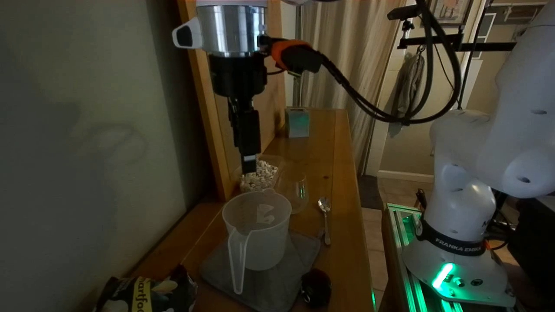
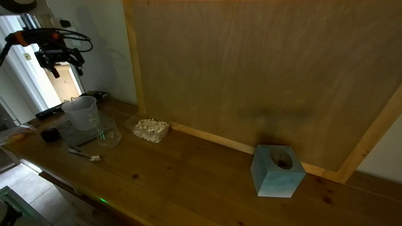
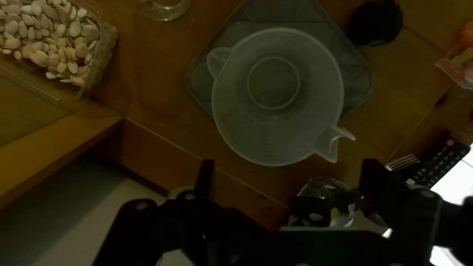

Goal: Place the jug upright.

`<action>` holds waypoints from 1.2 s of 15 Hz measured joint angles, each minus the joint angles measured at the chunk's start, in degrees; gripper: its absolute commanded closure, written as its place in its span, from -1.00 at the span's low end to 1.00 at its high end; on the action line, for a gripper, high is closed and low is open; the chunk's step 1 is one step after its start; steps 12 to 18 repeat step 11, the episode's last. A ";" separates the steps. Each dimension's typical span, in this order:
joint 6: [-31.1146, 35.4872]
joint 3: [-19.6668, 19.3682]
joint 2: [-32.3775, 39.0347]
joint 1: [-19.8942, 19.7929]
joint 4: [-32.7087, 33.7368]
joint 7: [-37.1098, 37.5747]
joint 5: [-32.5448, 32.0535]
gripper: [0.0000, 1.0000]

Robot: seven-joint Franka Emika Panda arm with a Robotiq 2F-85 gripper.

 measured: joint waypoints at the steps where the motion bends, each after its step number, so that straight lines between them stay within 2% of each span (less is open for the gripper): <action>1: 0.19 0.00 -1.03 0.00 -0.31 0.75 0.00 -1.00; 7: 0.29 0.02 -4.35 -0.01 -1.58 4.45 0.00 -1.00; 18: 0.29 0.03 -4.61 -0.01 -1.87 4.83 0.00 -1.00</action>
